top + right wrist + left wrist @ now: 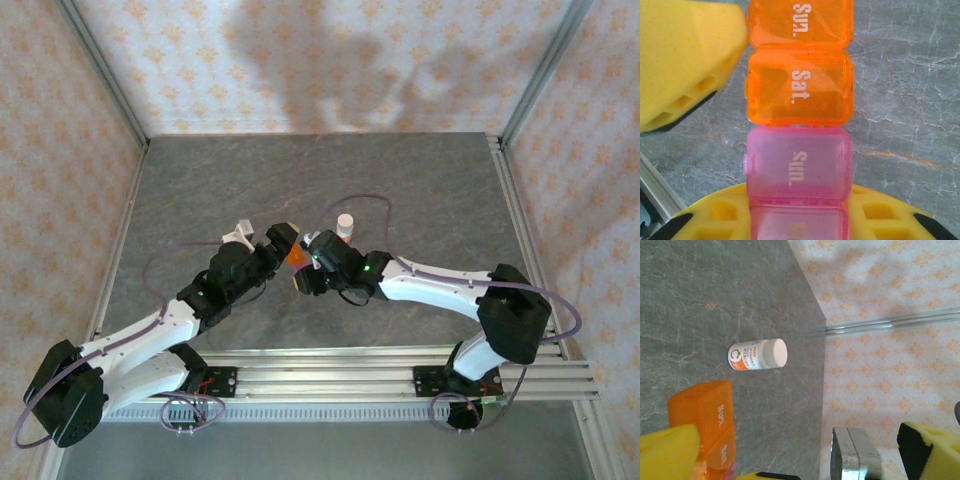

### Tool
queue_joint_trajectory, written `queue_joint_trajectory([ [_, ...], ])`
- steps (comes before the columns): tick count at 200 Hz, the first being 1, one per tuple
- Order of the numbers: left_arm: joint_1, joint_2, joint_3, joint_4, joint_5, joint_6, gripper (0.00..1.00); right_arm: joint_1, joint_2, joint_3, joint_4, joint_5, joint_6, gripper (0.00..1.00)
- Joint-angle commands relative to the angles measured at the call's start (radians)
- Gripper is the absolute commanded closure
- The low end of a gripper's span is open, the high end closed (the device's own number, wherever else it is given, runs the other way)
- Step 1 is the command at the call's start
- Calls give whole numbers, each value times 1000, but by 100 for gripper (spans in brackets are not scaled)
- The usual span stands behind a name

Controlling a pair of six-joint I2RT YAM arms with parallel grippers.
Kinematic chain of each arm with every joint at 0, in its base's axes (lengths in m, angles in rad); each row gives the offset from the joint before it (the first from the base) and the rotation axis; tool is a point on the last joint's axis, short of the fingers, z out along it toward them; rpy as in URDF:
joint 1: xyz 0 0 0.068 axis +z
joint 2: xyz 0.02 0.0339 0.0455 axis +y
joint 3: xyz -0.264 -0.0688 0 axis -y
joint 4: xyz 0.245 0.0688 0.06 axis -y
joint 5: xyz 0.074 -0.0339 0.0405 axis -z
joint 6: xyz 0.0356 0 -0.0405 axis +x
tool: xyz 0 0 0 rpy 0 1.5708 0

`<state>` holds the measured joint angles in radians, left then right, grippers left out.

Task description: Sort the pills into containers

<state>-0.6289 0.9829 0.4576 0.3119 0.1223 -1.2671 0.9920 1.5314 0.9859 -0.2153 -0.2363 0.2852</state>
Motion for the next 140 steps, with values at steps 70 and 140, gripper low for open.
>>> queue_joint_trajectory([
  [70, -7, 11, 26, 28, -32, 20, 0, 1, -30, -17, 22, 16, 9, 73],
  [140, -9, -33, 24, -72, -67, 35, 0, 2, -30, 9, 16, 45, 7, 73],
])
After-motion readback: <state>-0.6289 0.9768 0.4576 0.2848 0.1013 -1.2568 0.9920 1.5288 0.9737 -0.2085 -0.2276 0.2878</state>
